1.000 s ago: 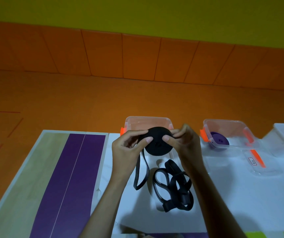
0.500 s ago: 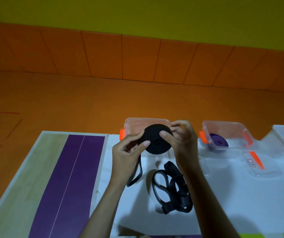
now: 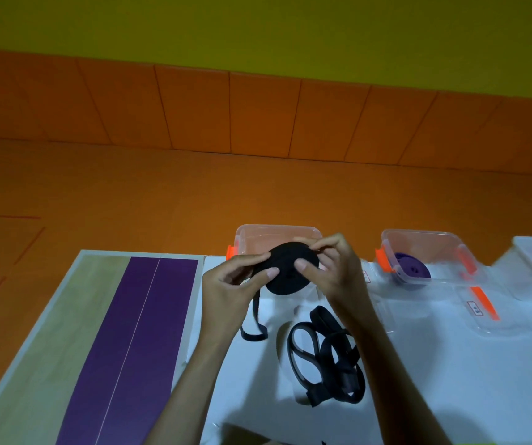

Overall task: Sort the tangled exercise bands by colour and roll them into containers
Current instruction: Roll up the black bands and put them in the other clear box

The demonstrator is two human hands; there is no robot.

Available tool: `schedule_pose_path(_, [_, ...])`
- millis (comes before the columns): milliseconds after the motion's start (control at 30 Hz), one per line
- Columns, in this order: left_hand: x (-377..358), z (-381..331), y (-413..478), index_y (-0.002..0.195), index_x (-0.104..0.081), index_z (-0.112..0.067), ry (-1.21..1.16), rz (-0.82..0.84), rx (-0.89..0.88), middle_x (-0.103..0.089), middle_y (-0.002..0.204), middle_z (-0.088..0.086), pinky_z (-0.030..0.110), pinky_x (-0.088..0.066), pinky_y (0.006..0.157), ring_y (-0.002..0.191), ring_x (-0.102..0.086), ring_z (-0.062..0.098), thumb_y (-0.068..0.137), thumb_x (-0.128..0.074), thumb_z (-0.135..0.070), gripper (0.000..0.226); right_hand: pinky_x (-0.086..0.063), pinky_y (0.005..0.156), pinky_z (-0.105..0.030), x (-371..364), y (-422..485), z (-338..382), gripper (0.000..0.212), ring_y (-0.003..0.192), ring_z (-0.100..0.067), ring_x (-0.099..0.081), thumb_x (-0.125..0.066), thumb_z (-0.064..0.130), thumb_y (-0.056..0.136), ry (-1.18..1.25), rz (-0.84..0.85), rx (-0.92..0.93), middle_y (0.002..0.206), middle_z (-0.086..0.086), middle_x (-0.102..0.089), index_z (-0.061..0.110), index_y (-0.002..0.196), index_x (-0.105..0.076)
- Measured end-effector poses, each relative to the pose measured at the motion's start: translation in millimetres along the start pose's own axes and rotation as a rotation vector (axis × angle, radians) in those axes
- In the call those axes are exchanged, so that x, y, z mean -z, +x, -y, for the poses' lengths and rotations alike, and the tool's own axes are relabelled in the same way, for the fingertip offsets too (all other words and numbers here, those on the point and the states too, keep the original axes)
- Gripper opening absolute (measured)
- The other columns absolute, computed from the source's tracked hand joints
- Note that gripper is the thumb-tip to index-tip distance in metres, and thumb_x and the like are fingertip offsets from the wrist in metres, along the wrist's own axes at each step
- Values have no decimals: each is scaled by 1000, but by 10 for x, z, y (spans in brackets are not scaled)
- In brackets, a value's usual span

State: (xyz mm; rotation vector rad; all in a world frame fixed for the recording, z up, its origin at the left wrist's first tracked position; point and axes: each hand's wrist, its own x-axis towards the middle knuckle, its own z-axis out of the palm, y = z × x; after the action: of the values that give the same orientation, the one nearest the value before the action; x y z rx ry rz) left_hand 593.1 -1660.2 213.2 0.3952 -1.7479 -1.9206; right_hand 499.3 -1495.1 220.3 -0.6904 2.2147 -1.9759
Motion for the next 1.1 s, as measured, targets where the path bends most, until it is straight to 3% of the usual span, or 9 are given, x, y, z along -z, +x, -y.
schedule_pose_path(100, [-23,-33,-27,99,-79,-14,-14,-3,-14,-80,95,-3,20,-57,81,94,-76,13,76,-89,-3,28,-65,73,-50,-12,-12,63,42,92,-25,-78,-88,22,80,-63,-22,57,97,-10,-76,36,102,-56])
schedule_pose_path(200, [7,-22,-70,110,-79,-20,-5,63,-4,-80,107,-7,22,-56,92,107,-74,11,80,-86,-6,33,-65,73,-40,-32,-37,135,53,95,-18,-76,-86,12,84,-135,-82,134,107,-4,-75,56,102,-62])
schedule_pose_path(300, [44,-43,-108,107,-80,-21,-7,72,5,-80,103,-5,22,-56,91,104,-74,11,79,-87,-7,32,-64,72,-29,-1,-86,120,39,91,-11,-76,-86,8,83,-112,-22,77,95,10,-75,31,100,-60])
schedule_pose_path(367, [50,-54,-126,101,-81,-20,-17,36,6,-80,95,1,24,-57,84,93,-75,14,78,-88,-8,27,-63,68,-29,26,-96,102,38,83,-14,-77,-89,7,79,-111,-21,38,88,2,-75,19,91,-56])
schedule_pose_path(533, [51,-34,-200,114,-78,-19,-38,52,31,-79,110,-4,27,-58,94,109,-74,13,82,-84,-8,34,-65,72,-34,-34,-144,153,36,90,-18,-77,-85,7,84,-34,-70,79,95,3,-77,36,98,-70])
schedule_pose_path(600, [56,-53,-205,115,-78,-17,-35,60,22,-80,111,-4,29,-58,97,110,-74,15,82,-84,-5,35,-66,78,-42,-54,-179,126,29,96,-21,-77,-82,7,87,-1,-31,92,100,1,-78,32,98,-73])
schedule_pose_path(767, [35,-85,-225,110,-78,-13,-9,17,-13,-80,104,-2,27,-59,91,103,-75,14,80,-86,-4,33,-61,69,-26,-84,-160,149,32,84,-14,-75,-87,5,81,-38,-88,138,86,3,-73,26,85,-63])
schedule_pose_path(967, [66,-33,-247,116,-78,-18,14,9,-18,-80,108,-4,28,-59,93,106,-75,14,80,-86,-5,39,-65,82,-42,-49,-211,97,23,100,-21,-76,-79,4,90,45,-21,97,103,-1,-76,19,104,-70])
schedule_pose_path(1100, [20,-70,-203,106,-75,-17,-2,14,-36,-80,99,1,28,-60,86,99,-76,18,79,-88,-6,32,-62,72,-28,10,-202,70,28,85,-18,-77,-86,6,82,-18,-94,68,86,-4,-74,18,86,-60])
